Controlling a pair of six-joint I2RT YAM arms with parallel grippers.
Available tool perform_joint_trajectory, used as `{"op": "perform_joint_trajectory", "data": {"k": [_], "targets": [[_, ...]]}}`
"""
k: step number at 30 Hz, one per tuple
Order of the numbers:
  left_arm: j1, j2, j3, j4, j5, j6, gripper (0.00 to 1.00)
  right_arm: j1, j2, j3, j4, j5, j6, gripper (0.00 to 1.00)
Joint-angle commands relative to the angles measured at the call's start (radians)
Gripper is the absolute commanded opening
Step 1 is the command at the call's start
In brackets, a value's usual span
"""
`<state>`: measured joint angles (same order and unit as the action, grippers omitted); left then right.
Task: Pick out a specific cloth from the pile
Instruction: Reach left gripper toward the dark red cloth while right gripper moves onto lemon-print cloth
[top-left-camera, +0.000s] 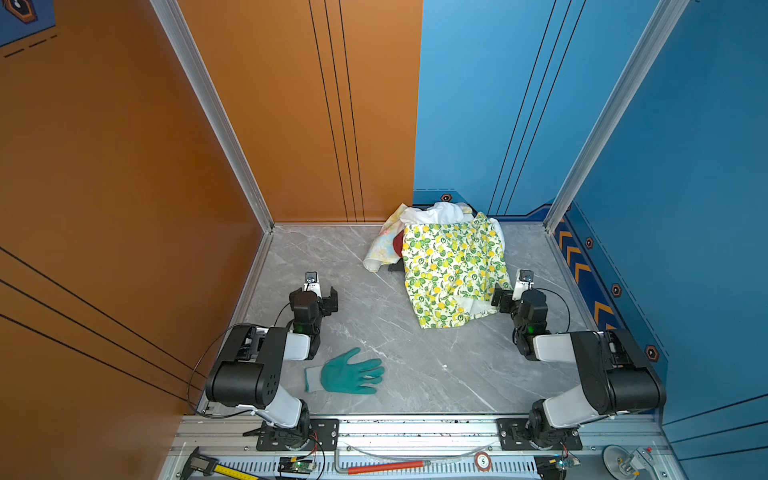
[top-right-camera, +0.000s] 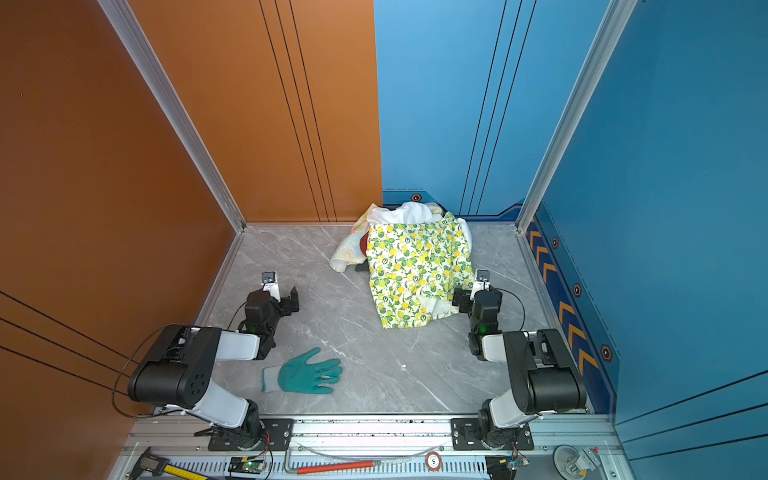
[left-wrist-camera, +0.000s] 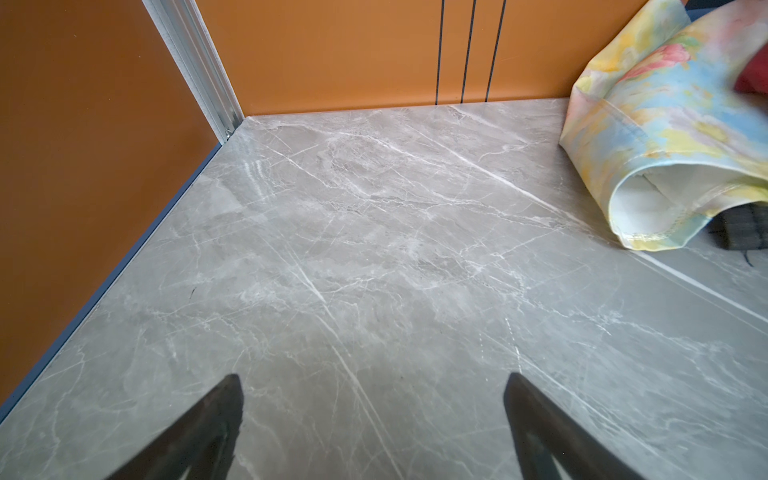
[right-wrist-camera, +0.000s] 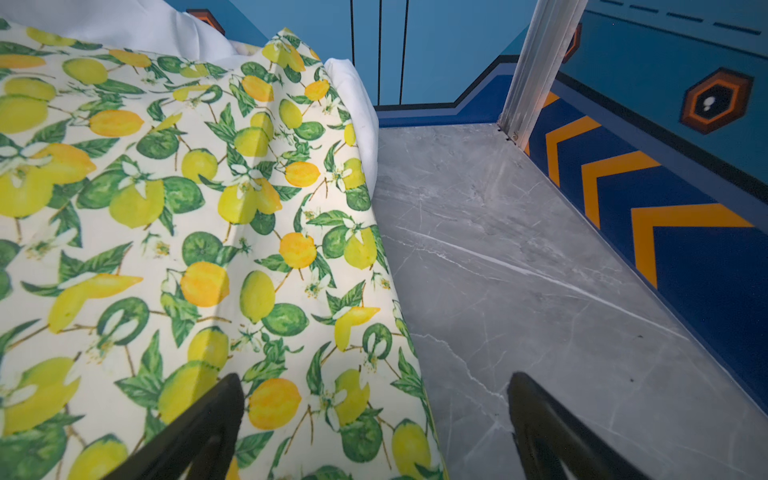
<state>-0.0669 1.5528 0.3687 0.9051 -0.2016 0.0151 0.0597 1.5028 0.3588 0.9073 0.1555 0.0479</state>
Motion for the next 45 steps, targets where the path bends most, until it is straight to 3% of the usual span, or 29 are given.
{"op": "perform_joint_trajectory", "data": {"k": [1,7,15,20,24,28,31,36,41,44,45], "targets": [[-0.015,-0.056,0.053,-0.107,-0.011,0.028,0.98,0.013,-0.055,-0.010,-0.035,0.050,-0.014,1.00],[-0.060,-0.157,0.175,-0.377,-0.098,0.048,0.98,0.059,-0.155,-0.003,-0.119,0.158,-0.033,1.00],[-0.096,-0.231,0.366,-0.706,-0.054,-0.110,0.98,0.091,-0.397,0.057,-0.356,0.237,-0.004,1.00],[-0.099,-0.177,0.559,-0.966,0.060,-0.294,0.98,0.138,-0.462,0.172,-0.560,0.279,0.032,1.00],[-0.105,-0.126,0.670,-1.030,0.219,-0.446,0.99,0.184,-0.443,0.271,-0.707,0.293,0.083,1.00],[-0.132,-0.055,0.802,-1.118,0.309,-0.610,0.96,0.248,-0.414,0.379,-0.860,0.280,0.123,1.00],[-0.167,0.006,0.871,-1.129,0.332,-0.744,0.95,0.310,-0.400,0.445,-0.945,0.252,0.125,1.00],[-0.212,0.155,0.996,-1.103,0.415,-0.970,0.91,0.372,-0.413,0.486,-1.012,0.091,0.057,1.00],[-0.240,0.288,1.051,-0.917,0.470,-1.233,0.88,0.401,-0.438,0.469,-0.976,-0.104,-0.033,1.00],[-0.253,0.369,1.110,-0.875,0.495,-1.326,0.88,0.431,-0.437,0.470,-0.961,-0.159,-0.079,1.00],[-0.253,0.390,1.122,-0.857,0.500,-1.354,0.83,0.442,-0.435,0.473,-0.961,-0.164,-0.099,1.00]]}}
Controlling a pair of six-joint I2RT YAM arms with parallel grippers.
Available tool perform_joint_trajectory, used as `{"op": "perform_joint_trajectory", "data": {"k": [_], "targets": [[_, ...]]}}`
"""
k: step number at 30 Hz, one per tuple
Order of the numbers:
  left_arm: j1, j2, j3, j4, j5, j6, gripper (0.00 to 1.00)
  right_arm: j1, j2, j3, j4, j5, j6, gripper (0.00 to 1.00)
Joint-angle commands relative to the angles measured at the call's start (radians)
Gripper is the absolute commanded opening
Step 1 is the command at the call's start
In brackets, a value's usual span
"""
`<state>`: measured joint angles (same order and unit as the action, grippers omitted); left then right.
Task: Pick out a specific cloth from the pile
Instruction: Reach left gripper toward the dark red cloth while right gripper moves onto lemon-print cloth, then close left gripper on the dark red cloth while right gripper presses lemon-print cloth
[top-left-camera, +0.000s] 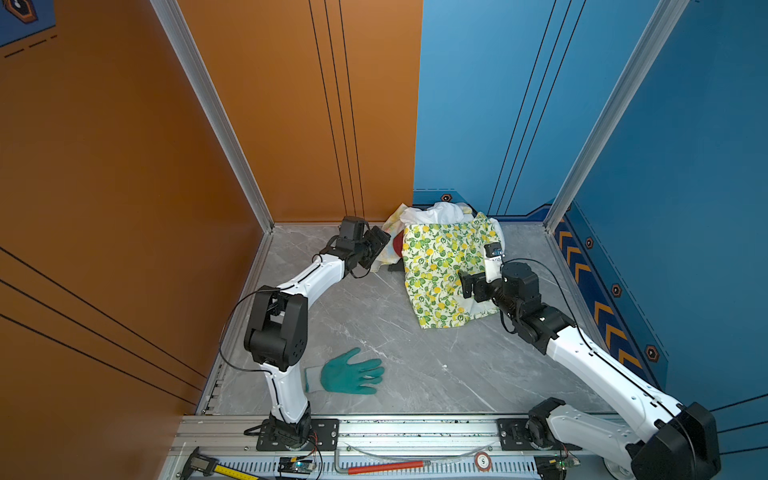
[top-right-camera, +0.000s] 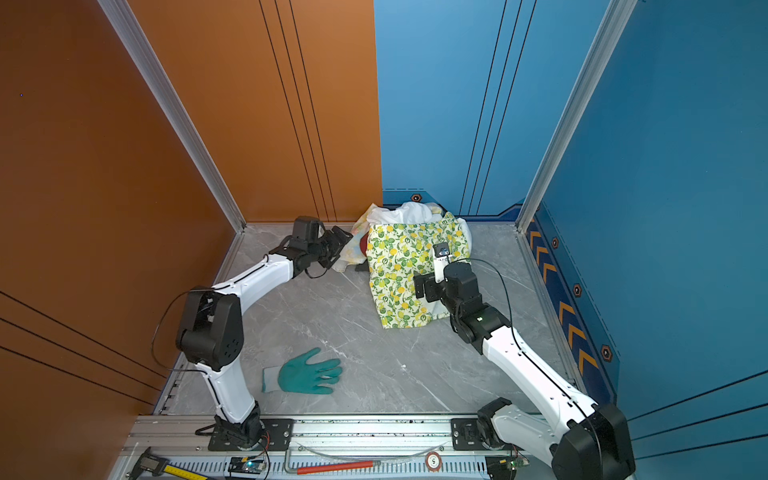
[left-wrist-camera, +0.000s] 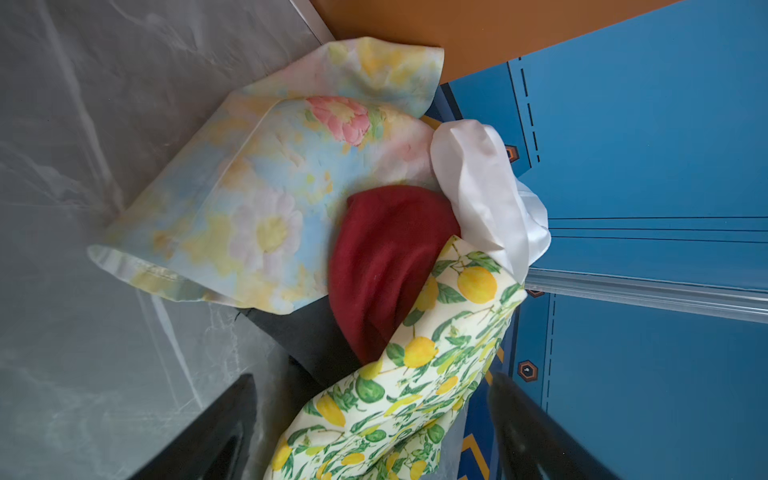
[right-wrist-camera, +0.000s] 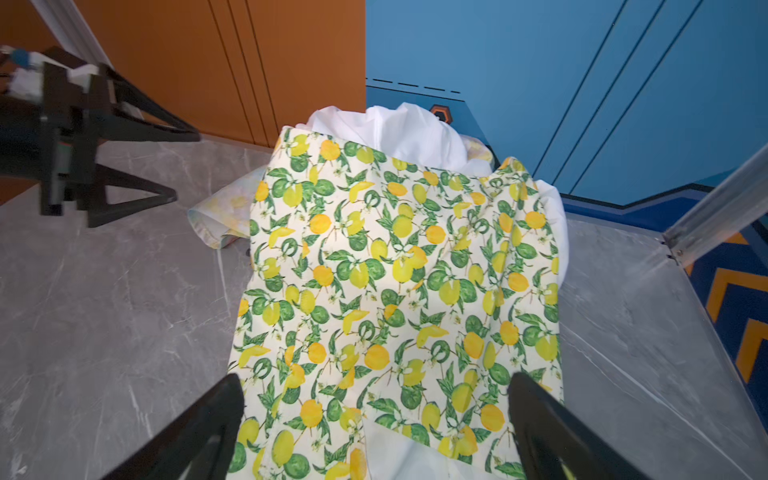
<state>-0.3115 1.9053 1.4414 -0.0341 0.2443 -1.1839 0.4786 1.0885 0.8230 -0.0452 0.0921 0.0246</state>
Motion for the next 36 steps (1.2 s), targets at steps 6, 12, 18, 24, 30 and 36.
{"op": "perform_joint_trajectory", "data": {"k": [6,12,18,24,30,36], "targets": [[-0.014,0.148,0.132,0.140,0.080,-0.281,0.74,0.054,-0.006,0.028,-0.015,-0.106,-0.158,1.00],[-0.011,0.192,0.159,0.146,0.080,-0.332,0.69,0.057,0.010,0.057,-0.032,-0.125,-0.224,0.99],[-0.010,0.230,0.187,0.145,0.097,-0.352,0.64,0.052,0.035,0.088,-0.047,-0.111,-0.253,0.98],[-0.012,0.254,0.182,0.145,0.097,-0.367,0.61,0.040,0.071,0.118,-0.066,-0.149,-0.265,0.98],[-0.014,0.285,0.192,0.146,0.106,-0.370,0.61,0.040,0.082,0.133,-0.074,-0.163,-0.265,0.98],[-0.015,0.310,0.206,0.165,0.105,-0.387,0.61,0.040,0.087,0.126,-0.074,-0.158,-0.263,0.98]]}}
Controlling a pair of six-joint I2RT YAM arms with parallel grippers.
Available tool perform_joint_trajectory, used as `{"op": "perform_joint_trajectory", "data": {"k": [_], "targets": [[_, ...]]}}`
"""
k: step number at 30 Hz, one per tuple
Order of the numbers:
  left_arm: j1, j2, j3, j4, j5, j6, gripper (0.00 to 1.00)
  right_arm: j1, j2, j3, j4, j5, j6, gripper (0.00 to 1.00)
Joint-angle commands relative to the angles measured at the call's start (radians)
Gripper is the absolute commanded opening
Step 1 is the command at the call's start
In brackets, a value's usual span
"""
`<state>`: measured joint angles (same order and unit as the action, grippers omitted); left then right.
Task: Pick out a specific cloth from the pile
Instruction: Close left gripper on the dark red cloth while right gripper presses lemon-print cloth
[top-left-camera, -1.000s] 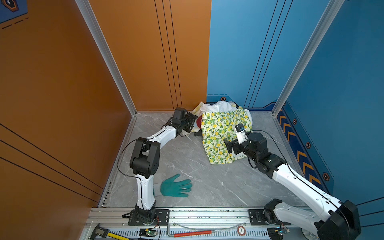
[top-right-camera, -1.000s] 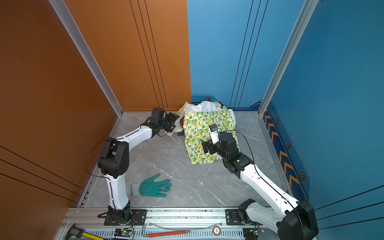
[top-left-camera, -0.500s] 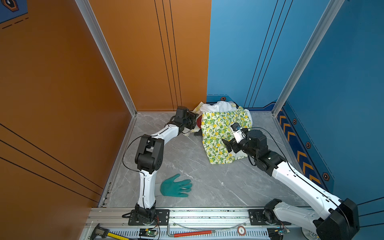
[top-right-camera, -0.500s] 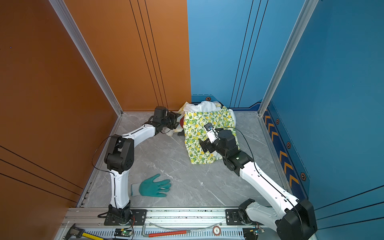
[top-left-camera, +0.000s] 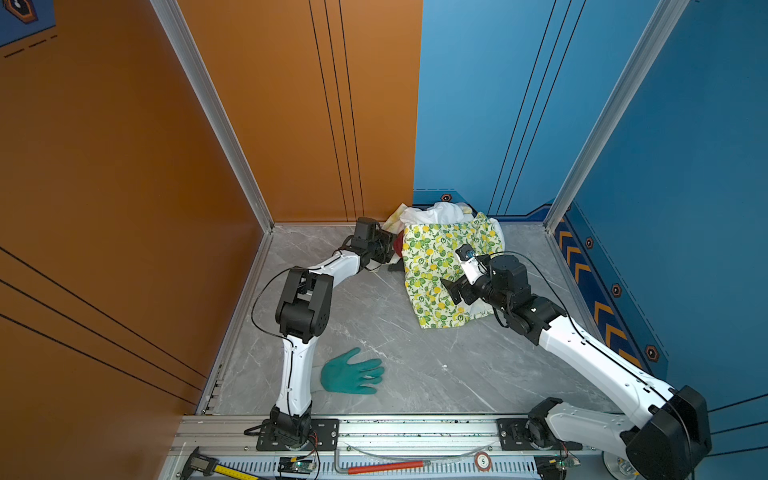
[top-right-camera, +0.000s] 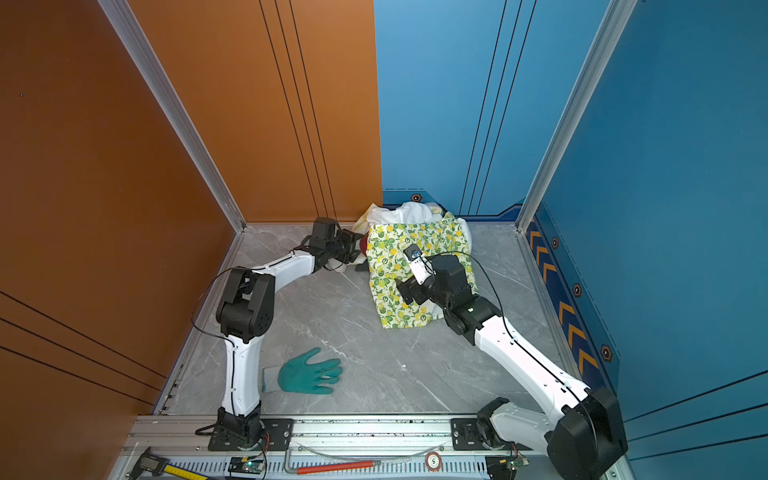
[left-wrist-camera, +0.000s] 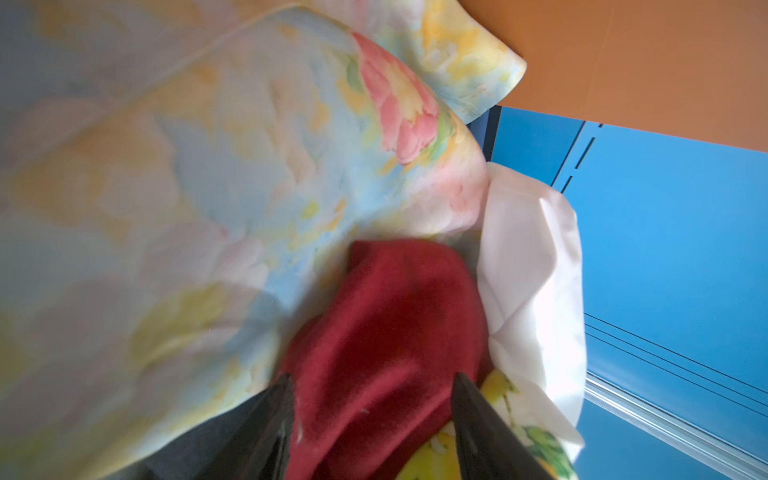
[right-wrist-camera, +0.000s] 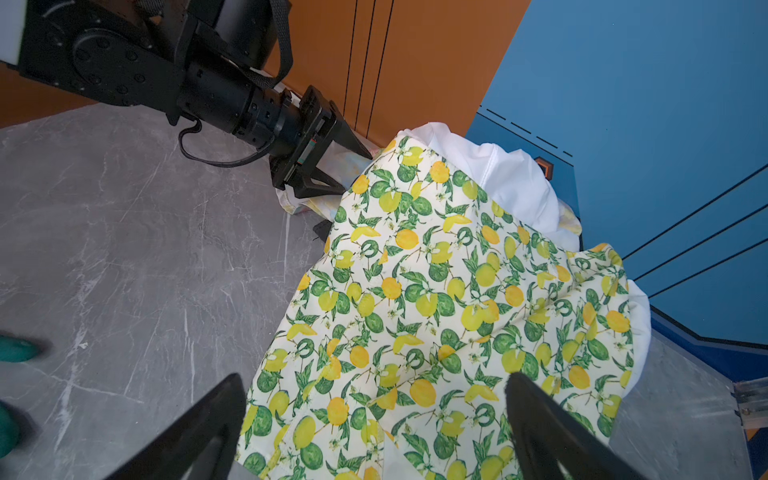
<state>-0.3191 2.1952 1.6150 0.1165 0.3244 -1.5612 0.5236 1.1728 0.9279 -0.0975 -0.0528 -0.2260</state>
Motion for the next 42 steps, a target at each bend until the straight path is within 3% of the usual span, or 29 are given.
{"op": "perform_joint_trajectory", "data": {"k": [1,13,15,19,27,42], "targets": [[-0.009,0.027,0.042,0.015,0.025,-0.012,0.60,-0.005,0.002,0.021,-0.022,-0.014,-0.012,0.98],[-0.024,0.098,0.102,0.041,0.017,-0.056,0.56,-0.013,-0.011,0.012,-0.031,-0.005,-0.015,0.98],[-0.025,0.107,0.112,0.049,0.017,-0.058,0.49,-0.013,-0.018,0.010,-0.034,-0.001,-0.015,0.98],[-0.027,0.119,0.123,0.066,0.007,-0.065,0.25,-0.016,-0.031,0.003,-0.036,0.008,-0.013,0.98],[-0.032,0.119,0.170,0.070,-0.013,-0.042,0.01,-0.017,-0.069,-0.023,0.002,0.057,0.000,0.98],[-0.038,0.058,0.201,0.069,-0.027,0.017,0.00,-0.050,-0.111,-0.051,0.049,0.094,0.046,0.98]]}}
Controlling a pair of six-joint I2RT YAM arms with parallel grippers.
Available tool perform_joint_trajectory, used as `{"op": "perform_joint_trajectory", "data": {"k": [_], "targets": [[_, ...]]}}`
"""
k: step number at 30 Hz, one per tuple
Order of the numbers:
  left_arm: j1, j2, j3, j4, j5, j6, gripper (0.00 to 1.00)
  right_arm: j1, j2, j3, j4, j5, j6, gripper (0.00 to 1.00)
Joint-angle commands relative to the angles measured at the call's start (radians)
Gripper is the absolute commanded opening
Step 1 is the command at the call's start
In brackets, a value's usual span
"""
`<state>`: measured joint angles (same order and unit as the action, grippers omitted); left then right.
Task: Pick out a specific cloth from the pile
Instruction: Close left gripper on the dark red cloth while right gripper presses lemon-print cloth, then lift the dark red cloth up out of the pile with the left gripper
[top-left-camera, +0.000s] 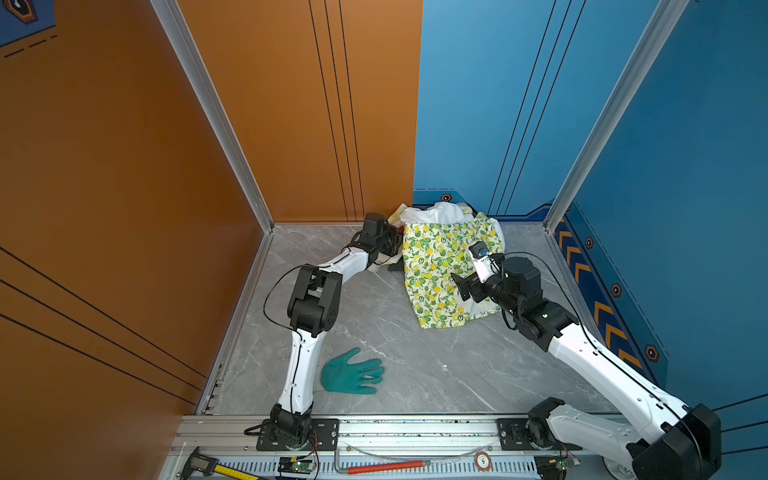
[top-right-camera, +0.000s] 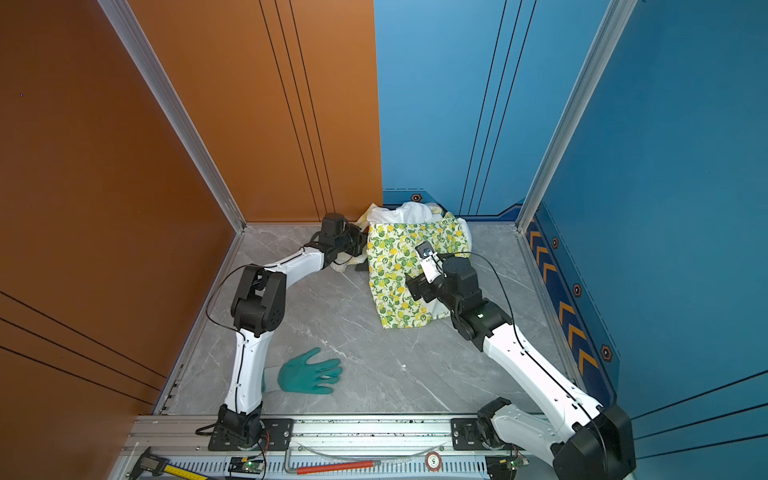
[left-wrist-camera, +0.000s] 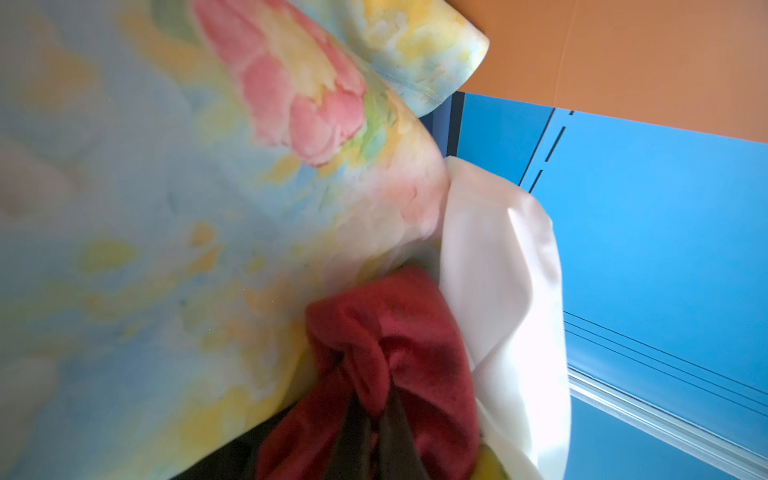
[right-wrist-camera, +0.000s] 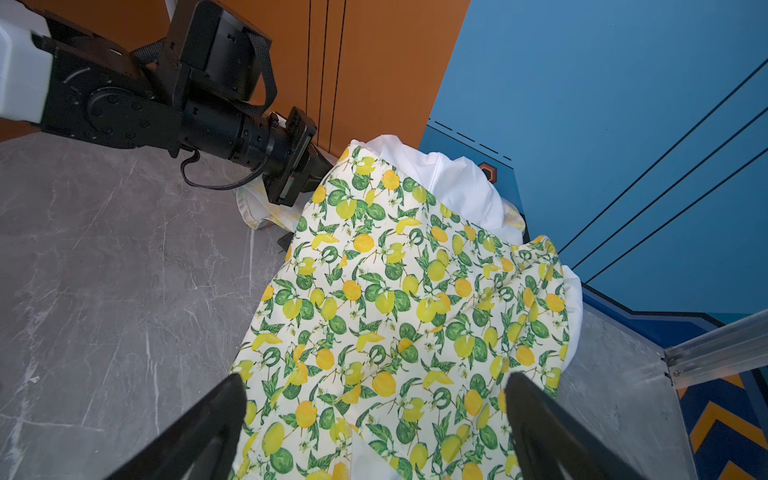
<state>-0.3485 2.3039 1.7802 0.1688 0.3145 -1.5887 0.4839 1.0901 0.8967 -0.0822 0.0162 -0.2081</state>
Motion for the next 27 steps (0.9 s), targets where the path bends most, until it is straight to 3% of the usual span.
{"op": "perform_joint_trajectory", "data": {"k": [1,10,27], "targets": [[-0.009,-0.056,0.041,0.008,-0.018,0.056,0.00,-0.014,-0.030,-0.022,0.038,0.027,0.033,0.98],[-0.007,-0.095,0.115,-0.062,-0.026,0.170,0.00,-0.036,-0.045,-0.028,0.047,0.022,0.059,0.97],[-0.029,-0.065,0.418,-0.259,-0.021,0.398,0.00,-0.061,-0.066,-0.045,0.079,0.040,0.094,0.97]]}}
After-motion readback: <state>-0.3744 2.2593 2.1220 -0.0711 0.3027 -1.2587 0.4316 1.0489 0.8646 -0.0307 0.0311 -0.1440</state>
